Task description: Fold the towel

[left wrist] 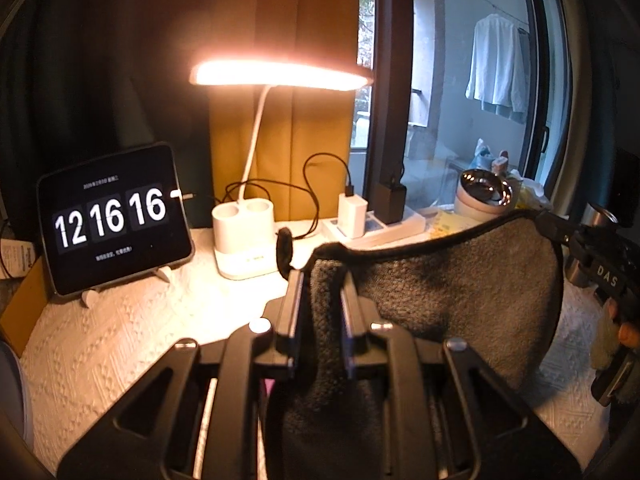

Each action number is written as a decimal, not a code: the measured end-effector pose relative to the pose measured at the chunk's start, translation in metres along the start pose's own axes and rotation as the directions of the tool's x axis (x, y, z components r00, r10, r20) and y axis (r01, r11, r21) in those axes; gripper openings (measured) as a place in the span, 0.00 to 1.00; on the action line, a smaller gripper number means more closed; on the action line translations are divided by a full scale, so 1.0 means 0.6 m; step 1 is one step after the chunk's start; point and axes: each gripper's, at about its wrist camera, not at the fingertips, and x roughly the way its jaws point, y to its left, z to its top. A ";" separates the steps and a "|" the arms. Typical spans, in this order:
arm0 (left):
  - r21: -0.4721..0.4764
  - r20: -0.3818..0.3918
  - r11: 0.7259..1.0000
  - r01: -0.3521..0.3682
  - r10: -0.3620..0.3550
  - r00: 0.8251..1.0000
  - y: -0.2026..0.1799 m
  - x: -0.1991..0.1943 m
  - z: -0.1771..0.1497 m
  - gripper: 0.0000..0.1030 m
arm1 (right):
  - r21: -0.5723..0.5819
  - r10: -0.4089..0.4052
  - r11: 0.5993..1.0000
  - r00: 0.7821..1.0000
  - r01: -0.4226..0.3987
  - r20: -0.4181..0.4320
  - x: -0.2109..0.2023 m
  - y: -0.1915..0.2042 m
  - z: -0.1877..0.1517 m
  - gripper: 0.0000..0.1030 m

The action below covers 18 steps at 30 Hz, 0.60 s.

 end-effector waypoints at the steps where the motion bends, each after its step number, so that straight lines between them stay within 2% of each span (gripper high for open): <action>1: -0.001 -0.003 1.000 0.001 -0.001 1.000 0.000 0.006 0.000 0.17 | -0.002 -0.001 1.000 1.000 0.001 -0.001 0.004 -0.001 0.000 0.05; 18: -0.006 -0.121 1.000 -0.019 0.018 0.992 0.007 0.136 -0.020 0.19 | 0.018 -0.023 1.000 0.995 0.024 -0.097 0.113 -0.019 -0.036 0.05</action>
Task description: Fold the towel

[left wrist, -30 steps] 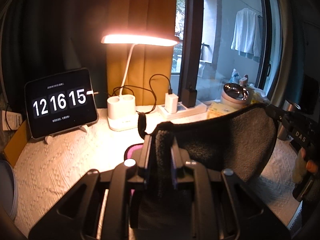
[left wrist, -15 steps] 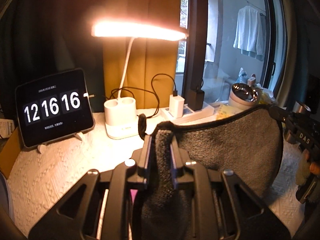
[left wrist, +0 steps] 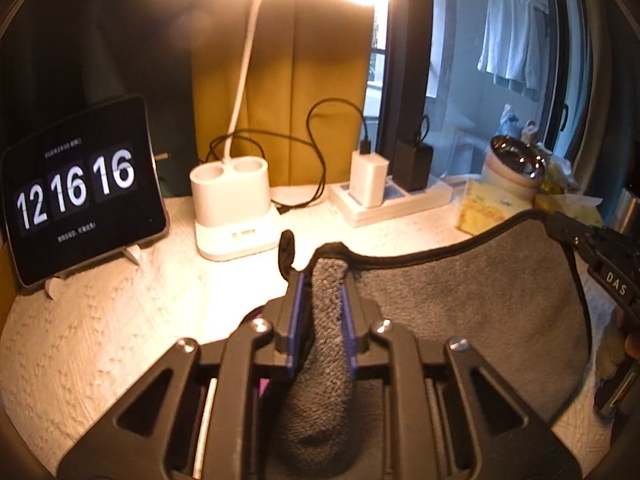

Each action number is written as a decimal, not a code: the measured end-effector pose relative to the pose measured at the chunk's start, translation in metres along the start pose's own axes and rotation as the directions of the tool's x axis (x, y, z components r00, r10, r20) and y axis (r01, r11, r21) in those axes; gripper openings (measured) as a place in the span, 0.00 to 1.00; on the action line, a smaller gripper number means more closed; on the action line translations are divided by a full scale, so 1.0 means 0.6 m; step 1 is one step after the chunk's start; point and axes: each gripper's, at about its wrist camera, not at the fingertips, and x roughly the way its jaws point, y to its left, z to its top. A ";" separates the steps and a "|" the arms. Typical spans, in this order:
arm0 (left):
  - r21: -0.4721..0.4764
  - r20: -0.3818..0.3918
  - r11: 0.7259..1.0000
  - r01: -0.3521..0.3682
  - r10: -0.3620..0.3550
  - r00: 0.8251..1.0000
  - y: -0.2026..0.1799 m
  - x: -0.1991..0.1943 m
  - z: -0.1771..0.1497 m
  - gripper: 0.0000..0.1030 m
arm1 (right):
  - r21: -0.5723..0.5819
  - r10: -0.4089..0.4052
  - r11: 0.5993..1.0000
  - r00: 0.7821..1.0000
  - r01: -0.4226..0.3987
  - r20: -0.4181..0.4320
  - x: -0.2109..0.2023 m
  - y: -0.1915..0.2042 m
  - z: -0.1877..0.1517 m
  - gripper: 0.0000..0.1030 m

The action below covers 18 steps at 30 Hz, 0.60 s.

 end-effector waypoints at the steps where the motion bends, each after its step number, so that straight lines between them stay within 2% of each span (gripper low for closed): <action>1: -0.002 -0.008 1.000 -0.004 0.004 1.000 0.001 0.007 -0.002 0.19 | -0.002 -0.002 1.000 1.000 0.002 -0.006 0.006 0.000 -0.002 0.05; 8: -0.022 -0.097 0.999 -0.031 0.028 0.995 0.009 0.055 -0.015 0.19 | -0.006 -0.047 0.999 0.994 0.047 -0.103 0.053 0.000 -0.019 0.05; 14: -0.029 -0.110 0.998 -0.054 0.050 0.993 0.011 0.060 -0.015 0.27 | 0.011 -0.061 0.998 0.986 0.064 -0.155 0.071 -0.007 -0.024 0.05; 16: -0.016 -0.115 0.997 -0.069 0.067 0.991 0.006 0.059 -0.016 0.32 | 0.008 -0.063 0.998 0.983 0.066 -0.173 0.078 -0.005 -0.025 0.05; 18: -0.018 -0.116 0.998 -0.067 0.065 0.991 0.006 0.056 -0.015 0.48 | 0.002 -0.068 0.998 0.981 0.070 -0.182 0.080 -0.004 -0.025 0.05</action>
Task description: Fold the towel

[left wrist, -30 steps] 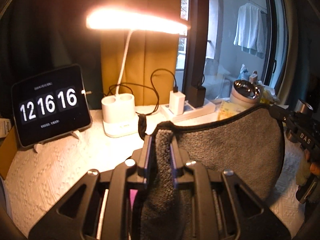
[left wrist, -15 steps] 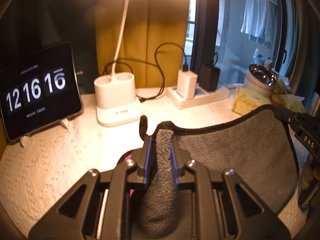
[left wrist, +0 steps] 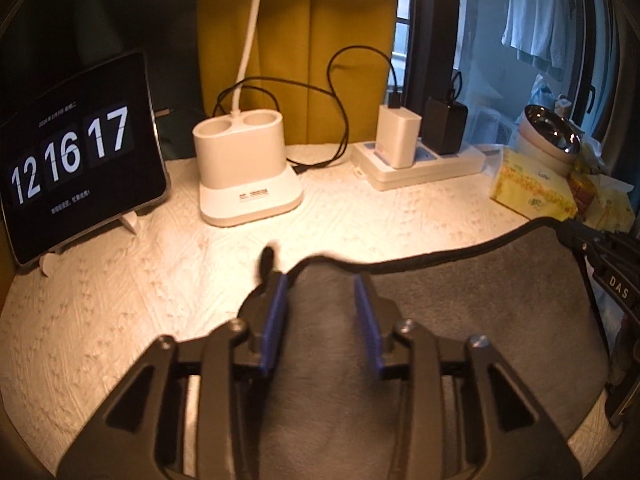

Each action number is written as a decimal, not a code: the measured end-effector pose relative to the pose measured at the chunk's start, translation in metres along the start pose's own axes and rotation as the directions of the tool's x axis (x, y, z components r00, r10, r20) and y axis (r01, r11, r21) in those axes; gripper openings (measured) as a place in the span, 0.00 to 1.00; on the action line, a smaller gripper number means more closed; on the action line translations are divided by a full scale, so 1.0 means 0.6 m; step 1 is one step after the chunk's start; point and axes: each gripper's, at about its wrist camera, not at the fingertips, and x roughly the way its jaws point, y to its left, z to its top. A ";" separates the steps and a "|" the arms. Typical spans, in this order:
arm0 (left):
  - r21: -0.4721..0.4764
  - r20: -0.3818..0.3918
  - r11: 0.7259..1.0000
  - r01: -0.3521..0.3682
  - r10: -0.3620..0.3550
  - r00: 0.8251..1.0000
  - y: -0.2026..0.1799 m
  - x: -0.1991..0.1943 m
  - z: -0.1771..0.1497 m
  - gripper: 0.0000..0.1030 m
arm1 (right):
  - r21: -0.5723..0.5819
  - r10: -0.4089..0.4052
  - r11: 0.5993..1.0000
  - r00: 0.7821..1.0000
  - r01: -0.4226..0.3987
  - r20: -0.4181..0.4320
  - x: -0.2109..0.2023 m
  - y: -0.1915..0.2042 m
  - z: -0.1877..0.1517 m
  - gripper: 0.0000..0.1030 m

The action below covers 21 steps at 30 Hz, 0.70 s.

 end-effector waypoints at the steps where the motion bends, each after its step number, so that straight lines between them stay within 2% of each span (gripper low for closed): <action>1: -0.005 0.001 1.000 0.008 -0.008 1.000 0.001 -0.002 0.001 0.50 | 0.000 -0.004 1.000 1.000 0.004 -0.001 0.000 0.000 0.000 0.05; 6: -0.020 0.025 1.000 0.011 -0.011 1.000 0.004 -0.021 0.006 0.61 | 0.006 -0.025 1.000 1.000 0.025 -0.007 -0.001 -0.002 0.000 0.11; 10: -0.021 0.039 1.000 0.004 -0.003 0.999 0.007 -0.036 0.010 0.65 | 0.010 -0.035 0.999 0.999 0.035 -0.006 -0.008 -0.002 0.001 0.25; 11: -0.021 0.044 1.000 0.003 -0.002 0.999 0.008 -0.041 0.011 0.70 | 0.012 -0.037 0.999 0.999 0.038 -0.007 -0.011 -0.002 0.002 0.26; 12: -0.022 0.048 1.000 0.004 -0.003 0.999 0.009 -0.045 0.010 0.76 | 0.013 -0.038 0.999 0.999 0.038 -0.005 -0.015 -0.002 0.003 0.27; 15: -0.025 0.058 1.000 -0.001 0.002 0.998 0.012 -0.059 0.009 0.84 | 0.015 -0.038 0.999 0.999 0.038 0.003 -0.026 -0.001 0.004 0.30; 21: -0.045 0.077 0.999 -0.015 0.018 0.997 0.020 -0.089 0.003 0.89 | 0.017 -0.027 1.000 0.999 0.027 0.021 -0.055 0.004 0.003 0.32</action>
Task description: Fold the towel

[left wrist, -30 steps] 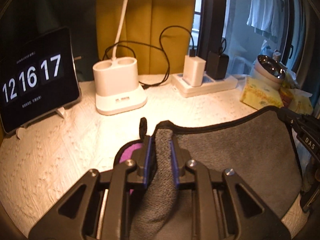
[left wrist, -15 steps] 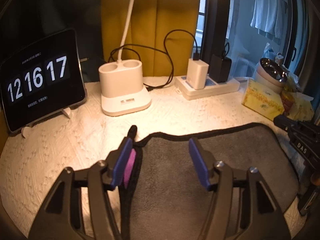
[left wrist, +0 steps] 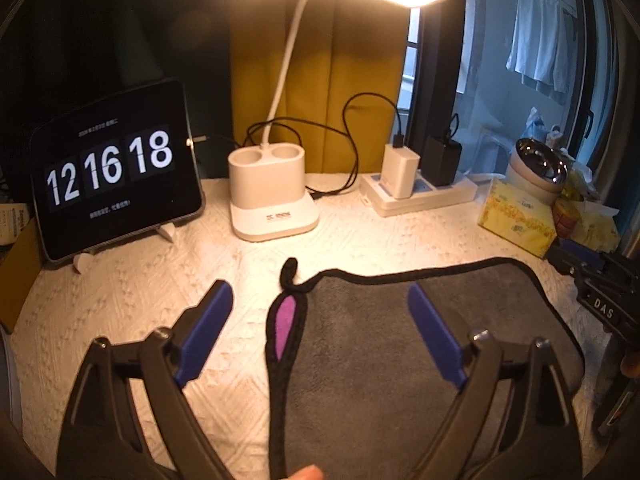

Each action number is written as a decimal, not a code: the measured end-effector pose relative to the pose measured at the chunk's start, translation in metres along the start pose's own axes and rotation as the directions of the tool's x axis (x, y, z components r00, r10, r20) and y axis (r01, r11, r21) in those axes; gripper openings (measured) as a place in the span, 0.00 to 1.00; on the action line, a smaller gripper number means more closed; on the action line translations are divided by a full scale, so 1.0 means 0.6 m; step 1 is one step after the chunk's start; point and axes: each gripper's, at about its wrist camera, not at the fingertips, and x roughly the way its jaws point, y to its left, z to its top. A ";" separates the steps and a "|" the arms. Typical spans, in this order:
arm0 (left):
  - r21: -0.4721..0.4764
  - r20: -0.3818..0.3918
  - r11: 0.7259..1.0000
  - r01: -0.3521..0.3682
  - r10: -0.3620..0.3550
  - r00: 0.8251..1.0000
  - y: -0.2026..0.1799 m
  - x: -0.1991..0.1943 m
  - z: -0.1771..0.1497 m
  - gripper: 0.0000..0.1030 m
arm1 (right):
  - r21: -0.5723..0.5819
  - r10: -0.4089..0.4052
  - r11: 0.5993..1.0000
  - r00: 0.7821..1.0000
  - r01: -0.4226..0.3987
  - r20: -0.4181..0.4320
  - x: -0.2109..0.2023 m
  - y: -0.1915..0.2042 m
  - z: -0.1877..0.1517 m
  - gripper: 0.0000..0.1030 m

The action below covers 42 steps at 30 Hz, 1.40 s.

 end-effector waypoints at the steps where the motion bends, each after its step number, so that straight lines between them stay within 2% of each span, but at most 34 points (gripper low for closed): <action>1: -0.001 0.006 1.000 -0.002 0.002 1.000 0.001 -0.007 -0.001 0.90 | 0.000 0.003 1.000 1.000 -0.003 0.003 -0.006 0.000 0.000 0.32; 16: -0.009 0.109 1.000 0.013 -0.012 0.994 -0.006 -0.122 -0.013 0.95 | -0.005 0.020 1.000 0.998 -0.020 0.063 -0.101 0.014 -0.010 0.32; 21: 0.002 0.136 0.999 0.037 -0.037 0.990 -0.013 -0.163 -0.027 0.96 | -0.007 0.026 1.000 0.996 -0.026 0.083 -0.136 0.017 -0.017 0.32; 28: 0.008 0.186 1.000 0.015 -0.016 0.982 -0.020 -0.224 -0.049 0.96 | -0.015 0.035 0.999 0.994 -0.034 0.103 -0.180 0.020 -0.031 0.32; 42: -0.010 0.265 0.999 0.043 -0.039 0.964 -0.041 -0.316 -0.102 0.96 | -0.025 0.049 0.999 0.987 -0.046 0.153 -0.266 0.029 -0.059 0.32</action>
